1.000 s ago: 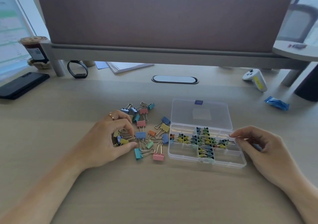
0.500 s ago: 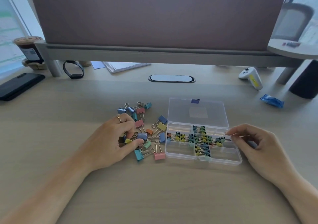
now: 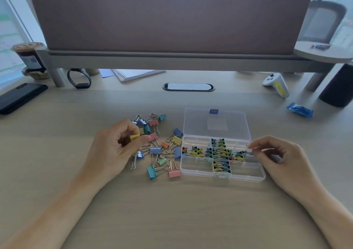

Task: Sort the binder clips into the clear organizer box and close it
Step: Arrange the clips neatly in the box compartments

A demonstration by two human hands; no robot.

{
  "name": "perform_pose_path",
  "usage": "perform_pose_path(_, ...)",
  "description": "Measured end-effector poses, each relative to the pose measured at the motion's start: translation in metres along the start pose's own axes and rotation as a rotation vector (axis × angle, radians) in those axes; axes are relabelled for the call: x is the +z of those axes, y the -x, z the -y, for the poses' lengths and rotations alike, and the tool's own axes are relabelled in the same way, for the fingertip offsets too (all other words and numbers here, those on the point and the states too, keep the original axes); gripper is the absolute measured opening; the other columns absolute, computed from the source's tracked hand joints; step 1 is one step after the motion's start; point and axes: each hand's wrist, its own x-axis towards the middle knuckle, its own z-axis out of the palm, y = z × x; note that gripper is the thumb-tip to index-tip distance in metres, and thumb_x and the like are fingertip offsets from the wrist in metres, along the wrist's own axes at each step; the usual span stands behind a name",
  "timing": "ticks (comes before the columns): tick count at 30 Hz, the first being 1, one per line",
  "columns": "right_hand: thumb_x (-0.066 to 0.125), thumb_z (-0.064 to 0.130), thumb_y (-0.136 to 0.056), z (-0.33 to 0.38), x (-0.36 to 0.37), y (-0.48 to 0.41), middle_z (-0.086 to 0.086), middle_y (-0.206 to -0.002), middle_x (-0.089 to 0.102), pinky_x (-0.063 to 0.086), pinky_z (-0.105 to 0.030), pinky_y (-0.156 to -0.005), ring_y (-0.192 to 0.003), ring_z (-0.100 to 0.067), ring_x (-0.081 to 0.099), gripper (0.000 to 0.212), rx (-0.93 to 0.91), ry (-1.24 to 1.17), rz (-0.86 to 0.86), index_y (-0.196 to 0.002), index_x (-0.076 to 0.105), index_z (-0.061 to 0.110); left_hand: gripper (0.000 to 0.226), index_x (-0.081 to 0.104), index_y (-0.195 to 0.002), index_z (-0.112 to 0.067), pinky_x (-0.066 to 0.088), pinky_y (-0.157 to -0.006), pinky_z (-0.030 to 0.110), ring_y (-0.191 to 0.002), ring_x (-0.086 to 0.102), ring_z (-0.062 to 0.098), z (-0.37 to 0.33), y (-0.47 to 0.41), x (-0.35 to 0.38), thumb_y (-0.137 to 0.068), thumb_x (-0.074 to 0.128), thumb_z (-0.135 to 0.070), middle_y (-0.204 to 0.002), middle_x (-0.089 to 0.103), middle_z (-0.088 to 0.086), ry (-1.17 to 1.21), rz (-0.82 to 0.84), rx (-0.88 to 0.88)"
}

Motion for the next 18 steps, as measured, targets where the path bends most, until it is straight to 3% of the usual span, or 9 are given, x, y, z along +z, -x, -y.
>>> perform_pose_path(3,0.072,0.006,-0.088,0.001,0.000,0.001,0.012,-0.084,0.075,0.058,-0.035,-0.074,-0.077,-0.013,0.072,0.035,-0.008,0.008,0.002,-0.083,0.075,0.040,0.024,0.063,-0.076,-0.020,0.050,-0.051,0.029,-0.048,0.060,0.016,-0.006,0.000,0.004,-0.081,0.074,-0.041,-0.062,0.069,-0.003,0.008,0.004,0.008)
perform_pose_path(5,0.072,0.005,-0.088,0.002,0.000,0.001,0.016,-0.084,0.074,0.057,-0.028,-0.072,-0.078,-0.011,0.072,0.035,-0.022,0.041,-0.006,-0.083,0.074,0.039,0.021,0.065,-0.076,-0.018,0.046,-0.050,0.018,-0.047,0.059,0.014,-0.006,-0.002,0.005,-0.084,0.075,-0.035,-0.058,0.067,-0.003,-0.022,-0.073,0.029)
perform_pose_path(8,0.073,0.003,-0.088,0.006,0.001,0.003,0.020,-0.085,0.073,0.053,-0.020,-0.068,-0.079,-0.009,0.070,0.035,-0.046,0.099,-0.020,-0.082,0.074,0.038,0.016,0.068,-0.075,-0.022,0.038,-0.049,0.015,-0.045,0.052,0.014,-0.004,-0.003,0.005,-0.088,0.074,-0.029,-0.054,0.060,-0.003,-0.039,-0.114,0.005)
perform_pose_path(10,0.073,0.002,-0.087,0.008,0.001,0.005,0.022,-0.088,0.071,0.049,-0.015,-0.066,-0.081,-0.007,0.068,0.035,-0.074,0.144,-0.030,-0.082,0.073,0.036,0.013,0.067,-0.078,-0.030,0.037,-0.047,0.019,-0.048,0.049,0.019,-0.006,-0.001,0.006,-0.091,0.068,-0.033,-0.059,0.059,-0.003,-0.099,-0.092,0.023)
perform_pose_path(13,0.072,0.001,-0.087,0.013,0.001,0.007,0.026,-0.094,0.069,0.043,-0.005,-0.067,-0.084,-0.002,0.066,0.033,-0.111,0.197,-0.027,-0.084,0.073,0.033,0.020,0.062,-0.089,-0.024,0.039,-0.047,0.023,-0.053,0.051,0.018,-0.014,0.000,0.010,-0.100,0.050,-0.036,-0.061,0.057,-0.004,-0.161,-0.069,0.072)
perform_pose_path(16,0.072,0.000,-0.088,0.013,0.001,0.007,0.023,-0.082,0.070,0.043,-0.004,-0.067,-0.085,-0.002,0.065,0.032,-0.114,0.212,-0.018,-0.086,0.074,0.032,0.024,0.051,-0.093,-0.023,0.034,-0.048,0.019,-0.052,0.050,0.011,-0.032,-0.002,0.018,-0.107,0.037,-0.036,-0.053,0.044,-0.011,-0.218,-0.050,0.133)
perform_pose_path(18,0.072,-0.001,-0.088,0.013,0.001,0.007,0.025,-0.086,0.070,0.043,-0.004,-0.067,-0.085,-0.003,0.066,0.032,-0.121,0.210,-0.013,-0.087,0.074,0.032,0.024,0.048,-0.095,-0.022,0.034,-0.050,0.020,-0.055,0.051,0.012,-0.050,-0.005,0.025,-0.110,0.032,-0.033,-0.058,0.044,-0.010,-0.188,0.009,0.163)
